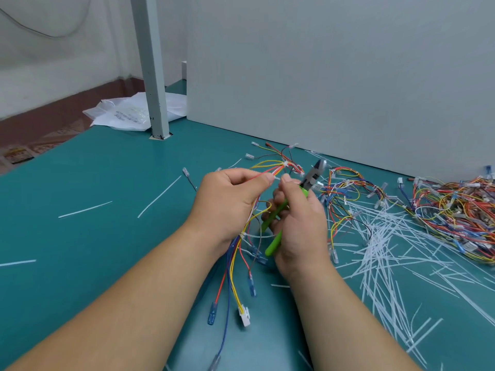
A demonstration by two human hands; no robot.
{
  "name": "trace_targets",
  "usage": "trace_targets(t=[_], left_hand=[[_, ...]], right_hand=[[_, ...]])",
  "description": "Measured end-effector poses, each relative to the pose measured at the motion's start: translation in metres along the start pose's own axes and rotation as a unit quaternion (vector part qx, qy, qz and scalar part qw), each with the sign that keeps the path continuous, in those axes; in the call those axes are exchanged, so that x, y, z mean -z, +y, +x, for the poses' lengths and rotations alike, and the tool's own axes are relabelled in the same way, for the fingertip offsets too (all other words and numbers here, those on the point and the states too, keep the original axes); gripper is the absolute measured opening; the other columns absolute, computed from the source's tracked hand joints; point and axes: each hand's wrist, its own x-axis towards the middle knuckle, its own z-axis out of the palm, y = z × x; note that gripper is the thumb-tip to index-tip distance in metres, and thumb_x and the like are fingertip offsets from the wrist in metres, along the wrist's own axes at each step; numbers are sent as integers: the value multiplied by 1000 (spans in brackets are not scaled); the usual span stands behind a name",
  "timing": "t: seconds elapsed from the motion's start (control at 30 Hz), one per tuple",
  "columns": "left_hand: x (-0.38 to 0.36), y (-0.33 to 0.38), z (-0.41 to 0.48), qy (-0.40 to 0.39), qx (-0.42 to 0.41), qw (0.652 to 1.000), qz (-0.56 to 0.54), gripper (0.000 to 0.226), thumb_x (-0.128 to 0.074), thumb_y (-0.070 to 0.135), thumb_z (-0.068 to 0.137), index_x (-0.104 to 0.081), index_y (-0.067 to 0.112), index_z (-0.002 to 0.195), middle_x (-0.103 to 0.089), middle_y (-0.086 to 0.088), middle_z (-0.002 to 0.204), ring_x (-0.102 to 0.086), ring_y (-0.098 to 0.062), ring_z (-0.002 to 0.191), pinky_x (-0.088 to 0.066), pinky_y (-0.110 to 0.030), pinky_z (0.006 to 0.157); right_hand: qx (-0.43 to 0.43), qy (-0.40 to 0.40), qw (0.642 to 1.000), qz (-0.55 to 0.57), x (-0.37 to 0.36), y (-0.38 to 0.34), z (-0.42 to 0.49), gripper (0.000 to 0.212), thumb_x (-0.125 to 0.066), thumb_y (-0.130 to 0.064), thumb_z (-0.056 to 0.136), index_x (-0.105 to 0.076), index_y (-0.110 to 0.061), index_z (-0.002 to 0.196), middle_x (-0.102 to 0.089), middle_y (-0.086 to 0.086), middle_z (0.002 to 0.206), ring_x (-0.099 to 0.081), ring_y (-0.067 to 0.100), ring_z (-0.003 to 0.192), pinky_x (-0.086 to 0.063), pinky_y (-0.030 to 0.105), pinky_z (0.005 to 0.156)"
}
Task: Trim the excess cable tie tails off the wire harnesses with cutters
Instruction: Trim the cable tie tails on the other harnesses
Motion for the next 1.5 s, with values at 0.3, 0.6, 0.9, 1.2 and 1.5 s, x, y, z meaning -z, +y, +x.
trace_targets(t=[0.3, 0.6, 0.9, 1.2, 1.5], left_hand=[[6, 11, 5, 40, 84, 978, -189, 10, -73, 21, 90, -71, 13, 85, -50, 2, 51, -50, -15, 36, -40, -20, 41], [9, 14, 3, 30, 86, 978, -187, 13, -76, 23, 89, -75, 19, 77, -61, -5, 57, -54, -21, 37, -48, -29, 43], [5, 12, 2, 30, 29, 990, -137, 15, -76, 13, 88, -80, 16, 73, -68, -1, 62, -59, -12, 47, -48, -21, 45], [5, 6, 3, 51, -19, 998, -43, 15, -78, 22, 89, -81, 17, 74, -73, -4, 69, -61, -17, 59, -53, -29, 52], [14, 12, 7, 34, 15, 997, -71, 27, -78, 13, 86, -71, 15, 60, -63, 6, 53, -56, -5, 47, -45, -14, 46]], right_hand=[[-102, -96, 988, 66, -4, 4, -5, 15, -50, -34, 98, -56, -20, 100, -60, 3, 73, -55, 22, 65, -40, 34, 61], [-69, -131, 987, -61, -6, 5, -8, 43, -58, -41, 89, -73, -5, 107, -66, 10, 88, -65, 26, 76, -54, 40, 67], [-4, -150, 982, -114, -9, 4, -17, 22, -59, -36, 93, -76, -24, 86, -67, 2, 79, -63, 17, 70, -56, 34, 64], [56, -115, 981, -146, -6, 10, -14, 22, -60, -33, 96, -74, -19, 86, -49, 4, 69, -37, 22, 64, -35, 40, 59], [125, -95, 961, -227, -5, 8, -16, 19, -60, -34, 94, -75, -23, 93, -42, 5, 67, -32, 20, 61, -29, 36, 55]])
